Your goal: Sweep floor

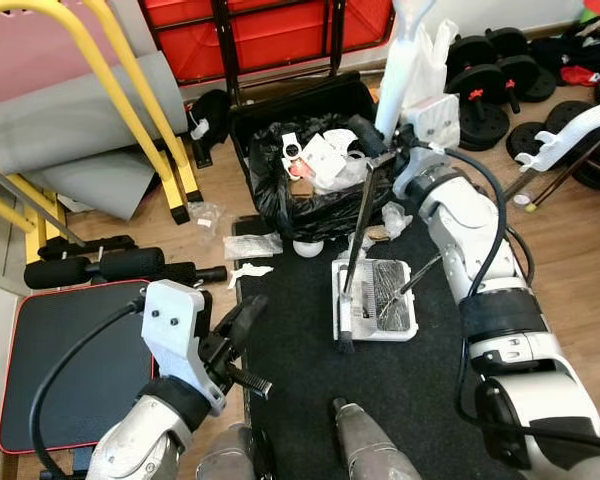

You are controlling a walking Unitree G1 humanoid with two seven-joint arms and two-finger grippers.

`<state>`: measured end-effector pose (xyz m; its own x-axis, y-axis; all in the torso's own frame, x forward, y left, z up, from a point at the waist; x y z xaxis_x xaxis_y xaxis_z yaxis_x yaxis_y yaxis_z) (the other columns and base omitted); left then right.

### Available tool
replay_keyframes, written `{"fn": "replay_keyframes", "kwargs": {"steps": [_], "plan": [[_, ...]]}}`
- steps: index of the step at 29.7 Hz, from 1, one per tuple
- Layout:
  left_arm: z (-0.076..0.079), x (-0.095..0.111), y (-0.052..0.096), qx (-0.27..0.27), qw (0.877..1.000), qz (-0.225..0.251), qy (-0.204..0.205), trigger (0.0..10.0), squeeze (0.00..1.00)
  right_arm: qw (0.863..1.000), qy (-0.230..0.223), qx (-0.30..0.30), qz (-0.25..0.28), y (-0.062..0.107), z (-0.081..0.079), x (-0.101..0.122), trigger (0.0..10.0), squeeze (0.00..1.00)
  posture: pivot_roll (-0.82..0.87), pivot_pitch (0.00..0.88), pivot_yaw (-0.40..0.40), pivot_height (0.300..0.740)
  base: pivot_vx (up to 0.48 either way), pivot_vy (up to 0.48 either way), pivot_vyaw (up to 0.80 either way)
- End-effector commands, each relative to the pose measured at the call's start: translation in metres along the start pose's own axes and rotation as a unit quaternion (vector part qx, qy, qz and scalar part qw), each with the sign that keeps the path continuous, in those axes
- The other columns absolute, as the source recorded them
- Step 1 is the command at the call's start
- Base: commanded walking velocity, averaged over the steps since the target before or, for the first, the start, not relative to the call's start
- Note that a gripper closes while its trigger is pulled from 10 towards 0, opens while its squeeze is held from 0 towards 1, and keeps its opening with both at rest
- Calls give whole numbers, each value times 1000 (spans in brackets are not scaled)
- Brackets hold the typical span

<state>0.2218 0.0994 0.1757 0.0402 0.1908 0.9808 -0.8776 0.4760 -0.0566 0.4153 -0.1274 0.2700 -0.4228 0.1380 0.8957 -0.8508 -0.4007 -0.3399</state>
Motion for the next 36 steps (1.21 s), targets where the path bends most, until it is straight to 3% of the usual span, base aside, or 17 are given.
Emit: {"fn": "replay_keyframes", "kwargs": {"steps": [1, 12, 16, 20, 30, 36], "plan": [[-3, -7, 2, 11, 1000, -12, 4, 10000, 0, 1000, 5, 3, 29, -4, -2, 15, 10000, 0, -57, 276, -3, 740, 0, 0, -781], [-3, -7, 2, 11, 1000, -11, 4, 10000, 0, 999, 6, 5, 32, -6, -2, 19, 10000, 0, -59, 276, -3, 740, 0, 0, -781], [-3, -7, 2, 11, 1000, -12, 4, 10000, 0, 999, 38, -2, 19, -7, 0, 16, 10000, 0, -58, 275, -3, 740, 0, 0, -775], [-3, -7, 2, 12, 1000, -11, 3, 10000, 0, 999, 26, -2, 30, -9, -1, 19, 10000, 0, -58, 275, -3, 740, 0, 0, -767], [-4, -7, 2, 17, 1000, -9, -5, 10000, 0, 996, -30, 45, 74, -10, -22, 36, 10000, 0, -54, 263, -3, 740, 0, 0, 0], [-5, -8, 1, 22, 1000, -14, -16, 10000, 0, 991, -23, 80, 101, -10, -36, 46, 10000, 0, -55, 254, -7, 740, 0, 0, 0]]}}
Point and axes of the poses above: a point about 5 cm out from each wrist's last joint towards the gripper, its own y axis pointing back from the gripper into the wrist, its own x axis along the axis of the wrist's last joint, z = x × y, the point moved 5 cm from there along -y, pointing out of the wrist towards the gripper, and after that the axes turned 4 degrees about y, right-handed, at the moved point
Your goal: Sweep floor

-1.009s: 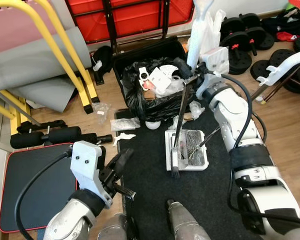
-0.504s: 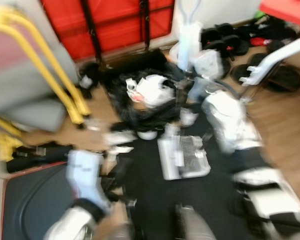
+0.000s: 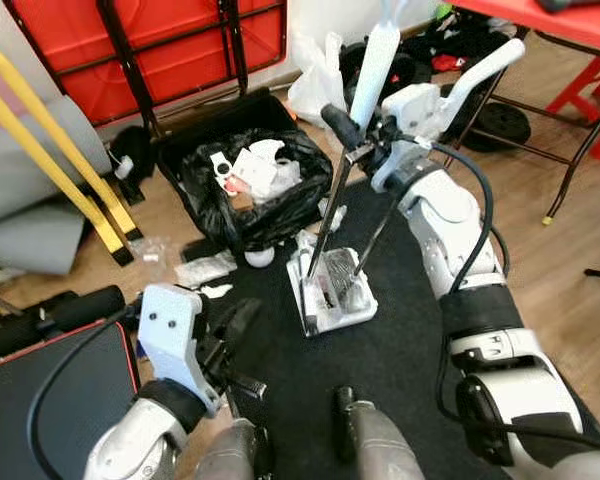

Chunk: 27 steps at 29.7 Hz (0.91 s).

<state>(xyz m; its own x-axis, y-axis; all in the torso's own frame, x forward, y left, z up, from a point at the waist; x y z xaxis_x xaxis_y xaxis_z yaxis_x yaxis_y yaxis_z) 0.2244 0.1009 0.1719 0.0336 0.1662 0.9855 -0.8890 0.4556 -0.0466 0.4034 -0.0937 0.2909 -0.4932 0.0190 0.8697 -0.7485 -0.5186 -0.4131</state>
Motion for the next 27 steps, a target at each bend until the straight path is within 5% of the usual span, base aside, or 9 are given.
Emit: {"fn": "replay_keyframes", "kwargs": {"steps": [1, 4, 12, 27], "plan": [[-2, -5, 2, 13, 1000, -12, -8, 10000, 0, 998, 19, 41, 49, -3, -17, 21, 10000, 0, -54, 249, -11, 740, 0, 0, 0], [-4, -9, 0, 19, 999, -23, -22, 10000, 0, 994, -4, 104, 44, -1, -35, 20, 10000, 0, -55, 236, -12, 740, 0, 0, 781], [-6, -15, -3, 26, 997, -42, -53, 10000, 0, 985, -18, 168, 29, 8, -53, 14, 10000, 0, -56, 199, -8, 740, 0, -337, 770], [-10, -20, -8, 34, 996, -48, -68, 10000, 0, 990, -10, 139, -4, 19, -51, -3, 10000, 0, -58, 151, -8, 740, 0, -386, 46]]}}
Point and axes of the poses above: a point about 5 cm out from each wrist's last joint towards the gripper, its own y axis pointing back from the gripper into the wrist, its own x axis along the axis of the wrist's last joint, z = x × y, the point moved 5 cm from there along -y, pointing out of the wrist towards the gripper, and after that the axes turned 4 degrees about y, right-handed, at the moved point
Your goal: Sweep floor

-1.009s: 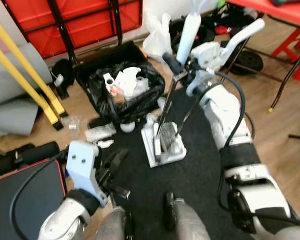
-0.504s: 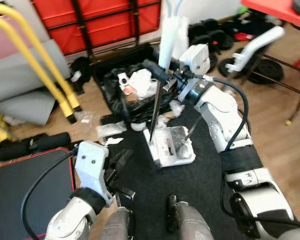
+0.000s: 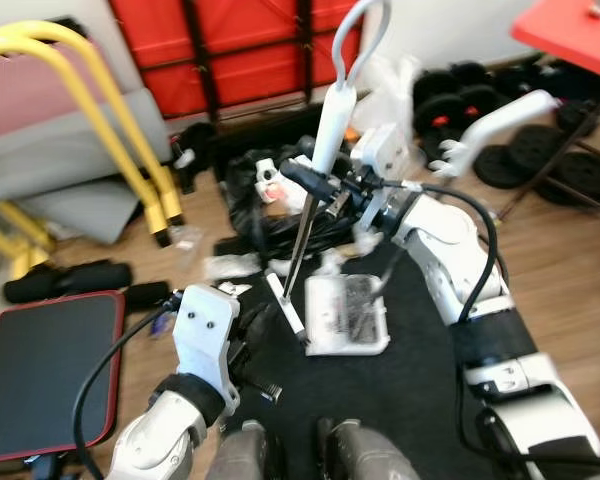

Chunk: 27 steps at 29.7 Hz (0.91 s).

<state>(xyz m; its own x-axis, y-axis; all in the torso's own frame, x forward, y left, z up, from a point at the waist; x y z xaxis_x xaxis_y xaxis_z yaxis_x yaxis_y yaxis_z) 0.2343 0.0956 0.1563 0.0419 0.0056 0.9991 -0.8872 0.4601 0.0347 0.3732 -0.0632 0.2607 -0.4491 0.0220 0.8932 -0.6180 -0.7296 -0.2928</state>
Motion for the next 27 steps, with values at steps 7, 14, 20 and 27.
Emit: {"fn": "replay_keyframes", "kwargs": {"steps": [7, 14, 20, 27], "plan": [[-18, -4, -2, 62, 998, -3, 11, 10000, 0, 998, 0, 55, -21, 9, -21, -2, 10000, 0, -66, 129, -13, 740, 0, -102, 340], [-41, 2, -6, 115, 993, 20, 33, 10000, 0, 988, -19, 148, 23, 13, -46, 23, 10000, 0, -79, 107, -21, 740, 0, 0, 794], [-50, 4, -8, 137, 989, 30, 37, 10000, 0, 977, -10, 213, -16, 23, -63, 13, 10000, 0, -92, 98, -31, 740, 0, 0, 794], [-55, 5, -10, 154, 987, 35, 33, 10000, 0, 970, -6, 227, -82, 36, -67, -11, 10000, 0, -108, 81, -37, 740, 0, 0, 794]]}}
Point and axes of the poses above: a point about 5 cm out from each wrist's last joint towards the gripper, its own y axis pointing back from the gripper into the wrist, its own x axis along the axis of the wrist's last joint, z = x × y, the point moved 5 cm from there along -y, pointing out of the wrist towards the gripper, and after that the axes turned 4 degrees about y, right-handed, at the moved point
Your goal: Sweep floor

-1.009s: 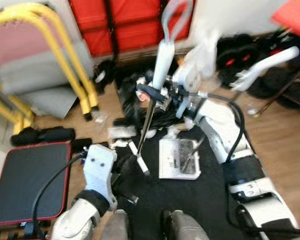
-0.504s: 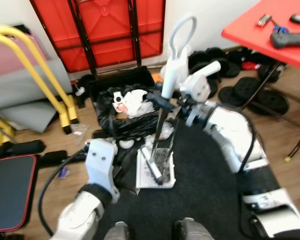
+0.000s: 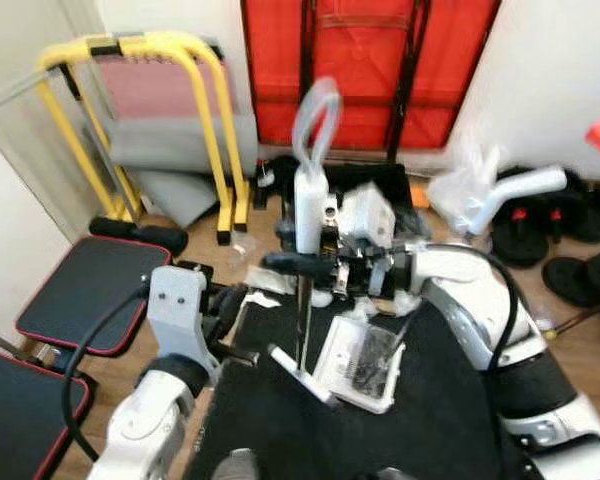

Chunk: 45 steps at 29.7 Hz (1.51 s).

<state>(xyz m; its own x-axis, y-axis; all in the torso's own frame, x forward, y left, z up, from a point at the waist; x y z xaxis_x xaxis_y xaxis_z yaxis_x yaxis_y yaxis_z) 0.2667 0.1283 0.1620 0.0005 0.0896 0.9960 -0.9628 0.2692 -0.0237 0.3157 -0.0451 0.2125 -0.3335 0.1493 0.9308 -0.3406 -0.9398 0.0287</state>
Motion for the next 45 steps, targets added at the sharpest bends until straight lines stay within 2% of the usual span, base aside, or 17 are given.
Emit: {"fn": "replay_keyframes", "kwargs": {"steps": [1, 11, 19, 24, 28, 29, 32, 35, 37, 38, 45], "plan": [[-12, -1, 1, 54, 999, 2, 0, 10000, 0, 1000, 15, 5, 1, 0, -1, 6, 10000, 0, -108, 81, -37, 740, 0, 0, 794], [-20, -4, 4, 67, 998, -4, 0, 10000, 0, 999, -17, -6, -26, 9, -7, -11, 10000, 0, -99, 61, -30, 740, 0, 0, 794], [-13, -13, 7, 63, 998, -15, 5, 10000, 0, 998, -44, 14, -44, 18, -17, -21, 10000, 0, -97, 40, -31, 740, 0, 0, 794], [-14, -13, 6, 64, 998, -14, 1, 10000, 0, 998, -47, 9, -50, 18, -16, -26, 10000, 0, -97, 31, -31, 740, 0, 0, 794], [-15, -14, 5, 65, 998, -13, -2, 10000, 0, 997, -39, -11, -59, 16, -11, -29, 10000, 0, -98, 26, -31, 740, 0, 0, 794], [-16, -14, 3, 64, 998, -13, -12, 10000, 0, 996, -35, -41, -65, 12, -3, -33, 10000, 0, -99, 18, -28, 740, 0, 0, 794], [-17, -14, 2, 65, 998, -13, -16, 10000, 0, 996, -33, -53, -70, 10, 0, -35, 10000, 0, -98, 14, -28, 740, 0, 0, 794], [-24, -20, 5, 79, 996, -23, -27, 10000, 0, 989, -22, -112, -96, 10, 11, -47, 10000, 0, -96, 6, -27, 740, 0, 0, 496], [-24, -20, 5, 79, 996, -23, -27, 10000, 0, 989, -22, -112, -96, 10, 11, -47, 10000, 0, -96, 6, -27, 740, 0, 0, 0], [-27, -21, 7, 84, 996, -26, -34, 10000, 0, 984, -22, -138, -107, 12, 17, -53, 10000, 0, -96, 4, -30, 740, 244, 0, 0], [-33, -25, 7, 99, 993, -32, -47, 10000, 0, 981, -31, -166, -100, 14, 26, -54, 10000, 0, -99, 0, -32, 740, 325, 0, 212]]}}
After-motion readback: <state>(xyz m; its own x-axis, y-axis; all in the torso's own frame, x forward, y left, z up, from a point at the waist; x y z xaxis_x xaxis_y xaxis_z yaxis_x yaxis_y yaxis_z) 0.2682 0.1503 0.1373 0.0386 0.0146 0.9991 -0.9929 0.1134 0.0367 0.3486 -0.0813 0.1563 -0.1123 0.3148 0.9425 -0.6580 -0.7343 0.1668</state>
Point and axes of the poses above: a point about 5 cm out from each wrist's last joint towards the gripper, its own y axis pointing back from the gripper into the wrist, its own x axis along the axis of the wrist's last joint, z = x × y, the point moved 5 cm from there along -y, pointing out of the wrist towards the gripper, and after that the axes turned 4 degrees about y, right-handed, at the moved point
